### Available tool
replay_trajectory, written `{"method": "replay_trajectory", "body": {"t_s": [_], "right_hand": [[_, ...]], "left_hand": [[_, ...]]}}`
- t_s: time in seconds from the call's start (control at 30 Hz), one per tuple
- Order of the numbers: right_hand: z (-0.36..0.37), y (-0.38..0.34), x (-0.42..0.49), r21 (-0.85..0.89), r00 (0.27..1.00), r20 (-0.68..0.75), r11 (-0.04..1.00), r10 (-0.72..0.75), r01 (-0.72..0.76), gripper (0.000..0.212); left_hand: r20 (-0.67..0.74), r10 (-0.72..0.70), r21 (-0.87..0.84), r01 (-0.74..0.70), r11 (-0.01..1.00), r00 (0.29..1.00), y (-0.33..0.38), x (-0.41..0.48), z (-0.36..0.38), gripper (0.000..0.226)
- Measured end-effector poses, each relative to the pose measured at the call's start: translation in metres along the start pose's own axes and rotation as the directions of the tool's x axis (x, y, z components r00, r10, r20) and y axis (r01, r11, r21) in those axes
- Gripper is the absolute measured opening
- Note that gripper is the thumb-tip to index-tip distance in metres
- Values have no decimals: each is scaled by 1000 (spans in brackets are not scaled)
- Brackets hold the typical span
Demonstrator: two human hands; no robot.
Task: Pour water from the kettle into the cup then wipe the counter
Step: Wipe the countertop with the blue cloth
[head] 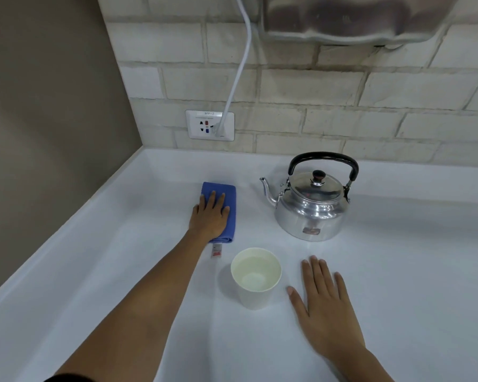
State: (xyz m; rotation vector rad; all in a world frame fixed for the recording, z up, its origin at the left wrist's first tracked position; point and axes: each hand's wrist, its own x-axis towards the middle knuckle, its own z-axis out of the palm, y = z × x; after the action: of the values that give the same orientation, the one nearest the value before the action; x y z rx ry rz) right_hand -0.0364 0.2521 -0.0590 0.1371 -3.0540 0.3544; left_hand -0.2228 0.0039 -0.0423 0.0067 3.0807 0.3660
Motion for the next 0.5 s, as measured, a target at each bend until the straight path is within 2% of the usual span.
{"method": "replay_trajectory", "body": {"t_s": [0.17,0.27,0.4,0.47,0.5], "right_hand": [[-1,-1,1,5,1000,-18,1000,-8,8,66],[-3,-1,0,-17,1000,-17,1000,-14,13,66],[-3,0,0,-19,1000,-12,1000,-21,21,68],[-2,1,1,-24,1000,-7,999,-25,25,68],[-2,2,1,-27,1000,-6,999,-27,27,68]], "left_hand": [[32,51,41,-52,998,998,17,8,7,53],[66,190,59,-194,979,980,39,-8,11,51],[89,448,243,-455,857,890,35,-51,13,56],[120,531,199,-544,815,839,18,-77,9,66],[118,551,142,-564,814,826,8,-90,6,64]]}}
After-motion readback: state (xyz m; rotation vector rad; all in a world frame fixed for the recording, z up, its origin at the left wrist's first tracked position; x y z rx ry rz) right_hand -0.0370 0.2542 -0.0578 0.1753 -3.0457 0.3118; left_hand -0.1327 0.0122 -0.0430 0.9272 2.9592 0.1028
